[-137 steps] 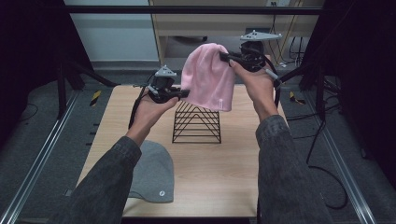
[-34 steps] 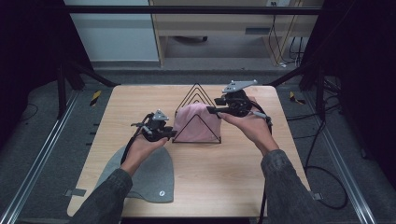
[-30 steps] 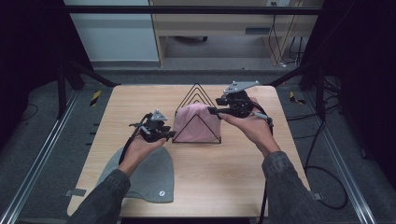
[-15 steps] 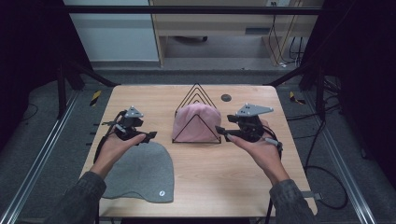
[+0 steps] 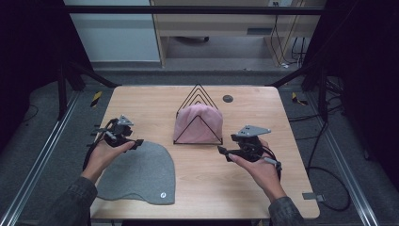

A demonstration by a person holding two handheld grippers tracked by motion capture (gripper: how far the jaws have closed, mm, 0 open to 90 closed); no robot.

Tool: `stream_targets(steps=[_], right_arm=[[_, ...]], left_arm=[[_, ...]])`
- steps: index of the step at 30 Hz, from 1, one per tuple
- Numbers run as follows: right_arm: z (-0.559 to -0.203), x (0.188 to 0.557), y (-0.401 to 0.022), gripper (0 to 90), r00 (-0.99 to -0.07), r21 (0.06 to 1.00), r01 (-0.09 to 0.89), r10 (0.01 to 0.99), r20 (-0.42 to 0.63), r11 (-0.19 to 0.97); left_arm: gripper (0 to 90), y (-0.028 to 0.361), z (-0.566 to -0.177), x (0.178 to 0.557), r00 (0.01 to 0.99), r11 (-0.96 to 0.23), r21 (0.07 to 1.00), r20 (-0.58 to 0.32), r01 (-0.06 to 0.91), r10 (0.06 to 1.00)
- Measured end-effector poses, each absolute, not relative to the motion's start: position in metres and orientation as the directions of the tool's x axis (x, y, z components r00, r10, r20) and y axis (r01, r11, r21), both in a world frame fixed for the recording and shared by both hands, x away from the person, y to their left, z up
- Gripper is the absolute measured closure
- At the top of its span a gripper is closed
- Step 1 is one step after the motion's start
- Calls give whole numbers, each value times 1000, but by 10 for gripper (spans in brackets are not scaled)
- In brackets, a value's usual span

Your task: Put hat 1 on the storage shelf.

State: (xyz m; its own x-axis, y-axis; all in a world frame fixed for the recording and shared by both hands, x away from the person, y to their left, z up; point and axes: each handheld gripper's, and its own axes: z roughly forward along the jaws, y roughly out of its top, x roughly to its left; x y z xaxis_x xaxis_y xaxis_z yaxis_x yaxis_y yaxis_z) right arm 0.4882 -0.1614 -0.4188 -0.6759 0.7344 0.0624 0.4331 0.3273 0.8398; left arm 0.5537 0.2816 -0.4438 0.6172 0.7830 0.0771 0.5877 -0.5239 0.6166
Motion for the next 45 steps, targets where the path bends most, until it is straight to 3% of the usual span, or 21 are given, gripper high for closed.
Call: stream_targets(steps=[12,23,26,36,45], right_arm=[[-458,484,-156,243,-668,807,488,737,100,332],[-464,481,-157,250,-666,796,505,737,114,333],[-465,481,-156,253,-664,793,510,739,116,334],[-466,480,-155,256,-666,791,502,739,96,350],[-470,479,-149,257,-678,780,502,730,87,374]], left_arm=[[342,299,-468,555,613,-529,556,43,641,789],[359,302,-480,557,614,-514,544,-2,663,790],[418,302,-479,556,619,-519,542,-1,661,786],[785,296,-477,550,641,-536,544,-5,646,767],[838,291,-468,545,656,-543,559,-3,627,755]])
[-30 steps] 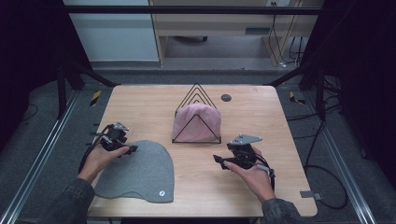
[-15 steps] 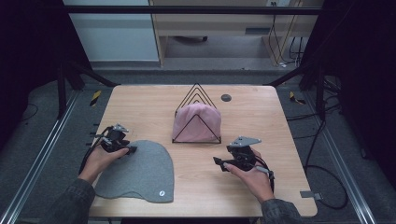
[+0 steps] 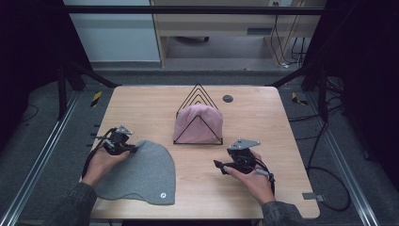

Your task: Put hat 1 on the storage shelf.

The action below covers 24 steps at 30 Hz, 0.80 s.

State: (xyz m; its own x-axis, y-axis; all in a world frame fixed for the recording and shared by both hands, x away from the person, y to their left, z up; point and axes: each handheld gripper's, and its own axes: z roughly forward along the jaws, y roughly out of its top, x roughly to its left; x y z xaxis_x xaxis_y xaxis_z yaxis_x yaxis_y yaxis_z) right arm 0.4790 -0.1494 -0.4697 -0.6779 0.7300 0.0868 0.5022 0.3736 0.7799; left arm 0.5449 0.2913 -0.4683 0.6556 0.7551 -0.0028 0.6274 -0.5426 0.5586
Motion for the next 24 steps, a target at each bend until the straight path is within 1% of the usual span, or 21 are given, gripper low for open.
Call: stream_targets(steps=[24], right_arm=[[-472,478,-147,250,-684,774,503,725,84,384]], left_arm=[[852,286,-442,533,690,-562,589,9,581,723]])
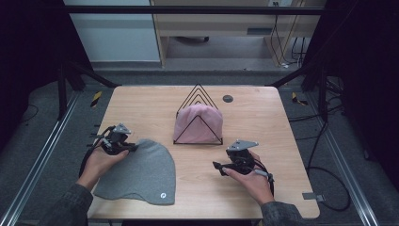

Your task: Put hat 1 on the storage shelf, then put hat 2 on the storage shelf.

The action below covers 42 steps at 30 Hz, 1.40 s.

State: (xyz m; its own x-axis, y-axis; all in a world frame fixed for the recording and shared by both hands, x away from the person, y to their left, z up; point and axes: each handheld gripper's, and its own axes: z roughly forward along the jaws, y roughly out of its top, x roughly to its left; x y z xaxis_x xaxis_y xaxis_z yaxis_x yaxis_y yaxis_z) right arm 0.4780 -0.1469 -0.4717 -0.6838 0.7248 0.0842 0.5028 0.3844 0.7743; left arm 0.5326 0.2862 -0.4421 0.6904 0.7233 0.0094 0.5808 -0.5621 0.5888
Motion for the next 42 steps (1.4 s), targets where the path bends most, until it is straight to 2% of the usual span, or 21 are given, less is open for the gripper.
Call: stream_targets(steps=[13,29,42], right_arm=[[-467,475,-143,236,-690,787,488,719,83,378],[-446,476,-124,227,-724,791,446,689,44,418],[-439,479,-107,210,-749,791,423,662,30,442]], left_arm=[[855,264,-396,517,741,-599,635,61,488,669],[856,237,-335,507,786,-674,624,150,395,599],[856,226,-310,502,809,-703,625,189,338,557]])
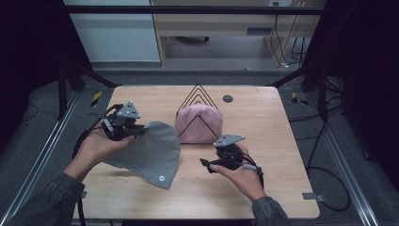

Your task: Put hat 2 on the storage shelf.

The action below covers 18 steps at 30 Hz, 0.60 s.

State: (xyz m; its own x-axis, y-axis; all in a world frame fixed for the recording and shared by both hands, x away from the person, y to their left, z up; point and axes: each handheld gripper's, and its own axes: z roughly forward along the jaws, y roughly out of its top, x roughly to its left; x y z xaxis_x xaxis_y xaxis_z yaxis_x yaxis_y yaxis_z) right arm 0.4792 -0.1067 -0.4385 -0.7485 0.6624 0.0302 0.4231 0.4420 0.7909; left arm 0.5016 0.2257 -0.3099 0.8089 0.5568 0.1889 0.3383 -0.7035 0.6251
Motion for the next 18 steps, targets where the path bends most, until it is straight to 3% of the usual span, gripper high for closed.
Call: stream_targets(steps=[18], right_arm=[[-437,477,-82,268,-784,798,397,619,39,453]], left_arm=[[856,215,-268,480,825,-714,659,251,239,507]])
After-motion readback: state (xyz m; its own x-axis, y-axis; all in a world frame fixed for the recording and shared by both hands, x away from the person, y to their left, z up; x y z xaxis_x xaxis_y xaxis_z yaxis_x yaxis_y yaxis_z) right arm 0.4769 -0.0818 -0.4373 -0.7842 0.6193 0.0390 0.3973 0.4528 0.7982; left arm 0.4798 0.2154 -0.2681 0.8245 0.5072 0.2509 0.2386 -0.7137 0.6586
